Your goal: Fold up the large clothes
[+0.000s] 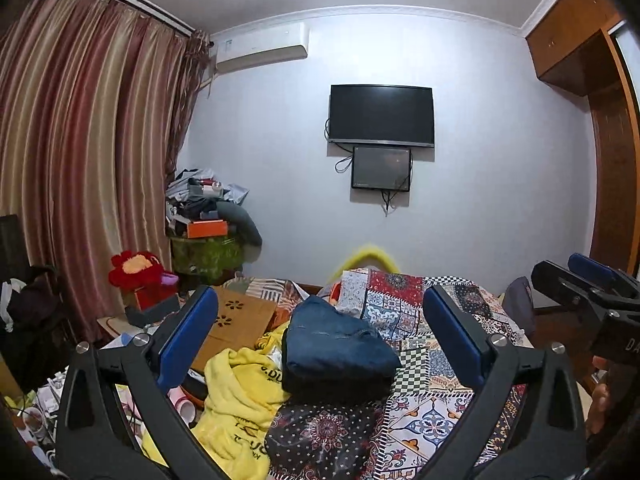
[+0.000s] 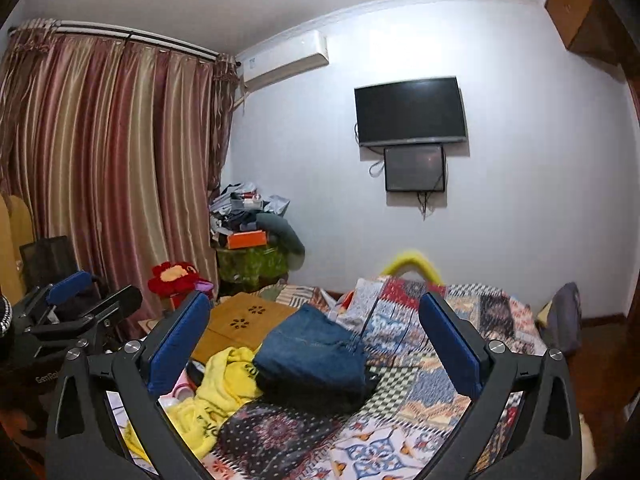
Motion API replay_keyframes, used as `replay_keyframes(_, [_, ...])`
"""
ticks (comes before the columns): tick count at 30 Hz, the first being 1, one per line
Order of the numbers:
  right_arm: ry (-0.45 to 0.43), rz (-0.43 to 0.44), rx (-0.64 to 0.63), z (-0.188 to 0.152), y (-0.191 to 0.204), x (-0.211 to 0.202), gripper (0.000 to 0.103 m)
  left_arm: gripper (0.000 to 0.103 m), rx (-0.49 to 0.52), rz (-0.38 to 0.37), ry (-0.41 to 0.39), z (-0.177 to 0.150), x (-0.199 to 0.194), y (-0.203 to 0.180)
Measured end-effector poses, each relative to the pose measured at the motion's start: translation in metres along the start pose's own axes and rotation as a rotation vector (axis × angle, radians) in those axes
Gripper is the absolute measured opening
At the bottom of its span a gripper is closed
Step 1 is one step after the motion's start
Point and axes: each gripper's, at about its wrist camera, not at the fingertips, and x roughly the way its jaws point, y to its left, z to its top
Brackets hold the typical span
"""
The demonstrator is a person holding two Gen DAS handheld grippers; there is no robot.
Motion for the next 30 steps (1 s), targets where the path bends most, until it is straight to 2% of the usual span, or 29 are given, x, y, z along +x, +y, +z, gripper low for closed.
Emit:
replay_keyframes(19, [0.071, -0.025, 0.012, -0.018, -0.006, -0.003, 0.103, 0.103, 0.009, -0.007, 0.044, -0.012, 0.011, 0.000])
replay_keyframes(30, [0.089, -0.029, 0.036, -0.016, -0.011, -0.007, 0.103, 0.103, 0.016, -0.016, 0.065, -0.015, 0.018, -0.003])
